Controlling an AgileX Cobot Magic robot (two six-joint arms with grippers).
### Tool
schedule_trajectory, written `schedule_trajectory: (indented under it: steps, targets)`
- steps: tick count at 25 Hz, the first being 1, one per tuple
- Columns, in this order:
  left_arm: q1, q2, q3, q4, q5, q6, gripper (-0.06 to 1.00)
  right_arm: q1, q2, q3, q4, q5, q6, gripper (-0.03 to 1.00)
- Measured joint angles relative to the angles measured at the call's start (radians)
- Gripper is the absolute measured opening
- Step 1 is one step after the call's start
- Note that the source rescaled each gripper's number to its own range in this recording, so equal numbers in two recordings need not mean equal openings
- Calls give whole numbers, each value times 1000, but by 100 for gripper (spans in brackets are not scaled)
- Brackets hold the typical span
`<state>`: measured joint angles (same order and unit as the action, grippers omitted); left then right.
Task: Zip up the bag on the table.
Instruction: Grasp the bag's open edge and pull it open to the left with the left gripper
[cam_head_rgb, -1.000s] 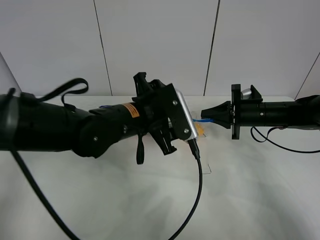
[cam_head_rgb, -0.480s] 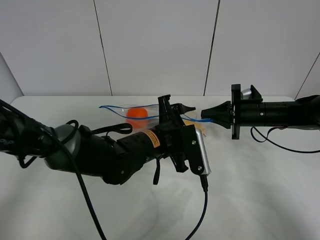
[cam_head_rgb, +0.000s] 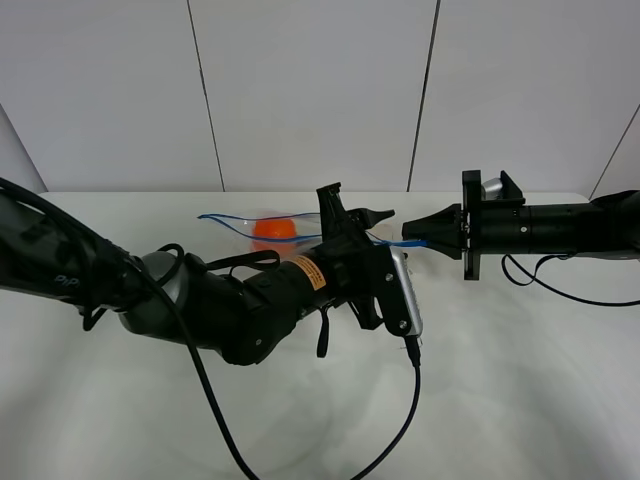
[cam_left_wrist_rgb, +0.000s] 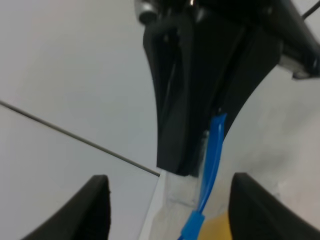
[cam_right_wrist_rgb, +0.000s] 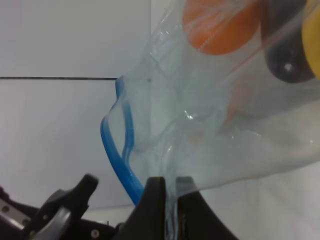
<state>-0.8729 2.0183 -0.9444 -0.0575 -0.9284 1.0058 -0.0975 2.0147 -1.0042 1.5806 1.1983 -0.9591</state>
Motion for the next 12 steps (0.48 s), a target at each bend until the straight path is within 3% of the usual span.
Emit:
schedule_trajectory:
  steps: [12]
  targets:
    - [0,1,0,6,9,0,16,0,-9,0,2,0,0,0]
